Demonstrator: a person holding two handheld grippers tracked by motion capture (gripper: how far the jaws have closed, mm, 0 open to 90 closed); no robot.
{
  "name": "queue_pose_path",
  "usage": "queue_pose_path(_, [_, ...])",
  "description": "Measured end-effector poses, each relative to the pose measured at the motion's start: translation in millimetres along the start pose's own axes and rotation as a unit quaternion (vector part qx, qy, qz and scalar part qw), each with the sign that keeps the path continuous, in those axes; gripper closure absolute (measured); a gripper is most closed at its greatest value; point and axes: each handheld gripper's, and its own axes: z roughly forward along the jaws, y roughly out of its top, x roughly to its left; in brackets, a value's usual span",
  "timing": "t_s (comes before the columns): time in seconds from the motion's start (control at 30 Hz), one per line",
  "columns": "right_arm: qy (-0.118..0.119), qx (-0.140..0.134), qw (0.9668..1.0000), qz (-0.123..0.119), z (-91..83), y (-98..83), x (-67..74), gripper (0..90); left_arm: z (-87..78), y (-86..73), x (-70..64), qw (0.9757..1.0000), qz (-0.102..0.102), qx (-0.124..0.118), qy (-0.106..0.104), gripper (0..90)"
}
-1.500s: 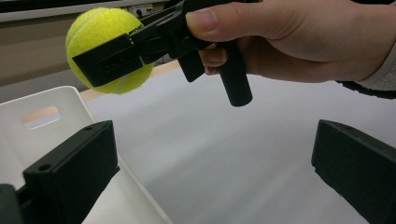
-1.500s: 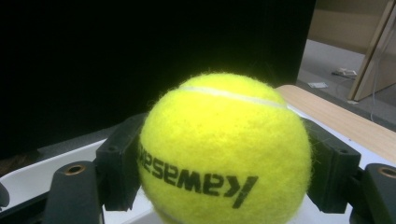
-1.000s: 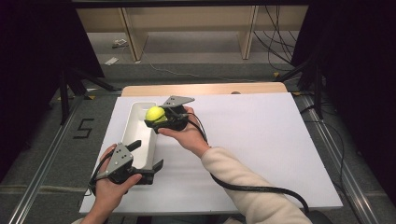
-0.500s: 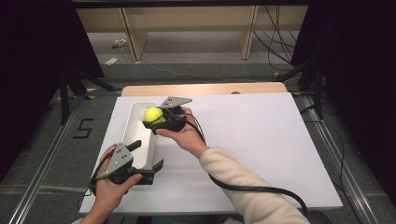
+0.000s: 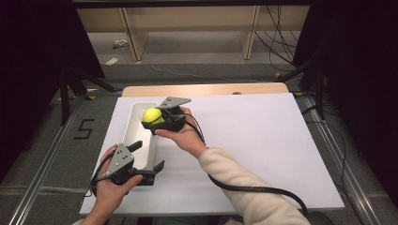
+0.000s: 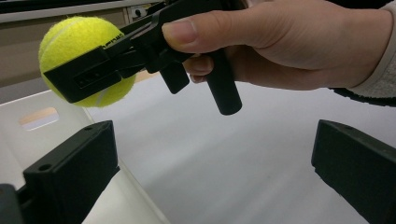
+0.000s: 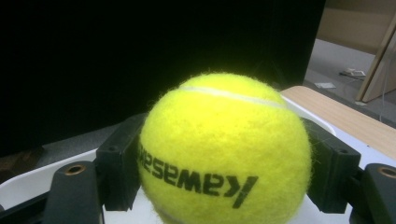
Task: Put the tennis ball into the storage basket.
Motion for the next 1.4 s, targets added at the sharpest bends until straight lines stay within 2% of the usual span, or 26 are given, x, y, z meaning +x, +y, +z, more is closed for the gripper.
queue_pose_path(0.8, [-0.001,0.000,1.0000,-0.009,7.7,4.7,1.3,26.5,-0.2,0.1,-0.5,1.0000,0.003,0.000,0.000,0.0])
queue_pose_path(1.4, [0.002,0.006,1.0000,-0.003,15.3,3.2,3.7,26.5,-0.5,0.6,-0.7,1.0000,0.005,0.000,0.001,0.0])
